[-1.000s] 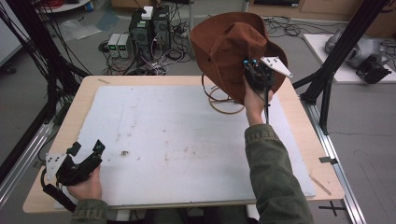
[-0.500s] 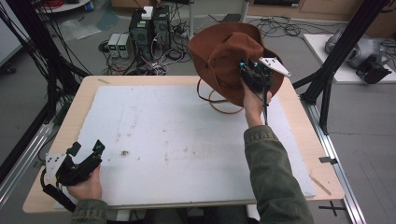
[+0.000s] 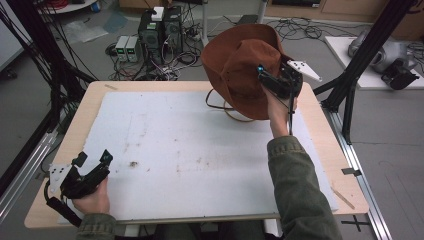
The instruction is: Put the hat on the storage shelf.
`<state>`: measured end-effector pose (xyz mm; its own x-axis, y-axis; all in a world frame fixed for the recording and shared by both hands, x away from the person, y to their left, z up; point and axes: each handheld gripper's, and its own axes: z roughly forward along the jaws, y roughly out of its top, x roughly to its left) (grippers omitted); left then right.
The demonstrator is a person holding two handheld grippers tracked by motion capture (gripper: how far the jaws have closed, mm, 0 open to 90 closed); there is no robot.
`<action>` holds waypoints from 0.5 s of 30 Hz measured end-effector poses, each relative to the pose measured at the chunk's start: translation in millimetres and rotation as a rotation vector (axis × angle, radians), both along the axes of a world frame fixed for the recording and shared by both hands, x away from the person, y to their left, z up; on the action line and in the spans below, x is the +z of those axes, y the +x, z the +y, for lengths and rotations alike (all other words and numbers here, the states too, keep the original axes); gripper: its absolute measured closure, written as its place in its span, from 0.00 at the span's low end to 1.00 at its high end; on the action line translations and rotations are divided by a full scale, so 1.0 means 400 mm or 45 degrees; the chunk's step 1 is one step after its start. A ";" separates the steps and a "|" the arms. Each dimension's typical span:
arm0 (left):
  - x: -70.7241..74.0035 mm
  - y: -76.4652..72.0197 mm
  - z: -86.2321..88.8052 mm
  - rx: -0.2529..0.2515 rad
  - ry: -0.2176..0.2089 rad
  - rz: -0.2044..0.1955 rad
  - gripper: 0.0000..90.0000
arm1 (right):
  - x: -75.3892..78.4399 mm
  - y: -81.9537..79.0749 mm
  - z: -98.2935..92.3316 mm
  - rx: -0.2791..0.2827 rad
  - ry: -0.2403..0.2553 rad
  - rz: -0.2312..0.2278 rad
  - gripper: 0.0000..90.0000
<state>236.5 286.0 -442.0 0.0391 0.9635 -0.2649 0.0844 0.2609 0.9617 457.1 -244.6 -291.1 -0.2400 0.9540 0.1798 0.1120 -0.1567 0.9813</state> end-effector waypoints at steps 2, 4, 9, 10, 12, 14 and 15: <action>0.001 0.000 -0.003 -0.003 0.012 -0.002 0.19 | 0.010 -0.010 -0.010 -0.023 -0.026 -0.009 0.13; 0.002 -0.001 -0.004 -0.003 0.015 -0.002 0.19 | 0.014 -0.015 -0.014 -0.032 -0.031 -0.009 0.12; 0.004 0.000 -0.007 -0.005 0.032 -0.006 0.19 | 0.044 -0.054 -0.040 -0.053 -0.087 -0.052 0.11; 0.004 0.000 -0.008 -0.003 0.034 -0.008 0.19 | 0.050 -0.064 -0.046 -0.050 -0.093 -0.058 0.11; 0.005 -0.001 -0.008 -0.001 0.037 -0.008 0.19 | 0.062 -0.088 -0.057 -0.063 -0.123 -0.078 0.11; 0.006 -0.001 -0.008 0.000 0.036 -0.011 0.19 | 0.068 -0.110 -0.066 -0.074 -0.144 -0.087 0.11; 0.006 -0.001 -0.008 0.000 0.036 -0.011 0.19 | 0.068 -0.110 -0.066 -0.074 -0.144 -0.087 0.11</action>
<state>236.2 282.6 -439.7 0.0417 0.9705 -0.2374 0.0760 0.2339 0.9693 413.2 -271.2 -263.8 -0.1917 0.9799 0.0555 0.0385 -0.0490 0.9981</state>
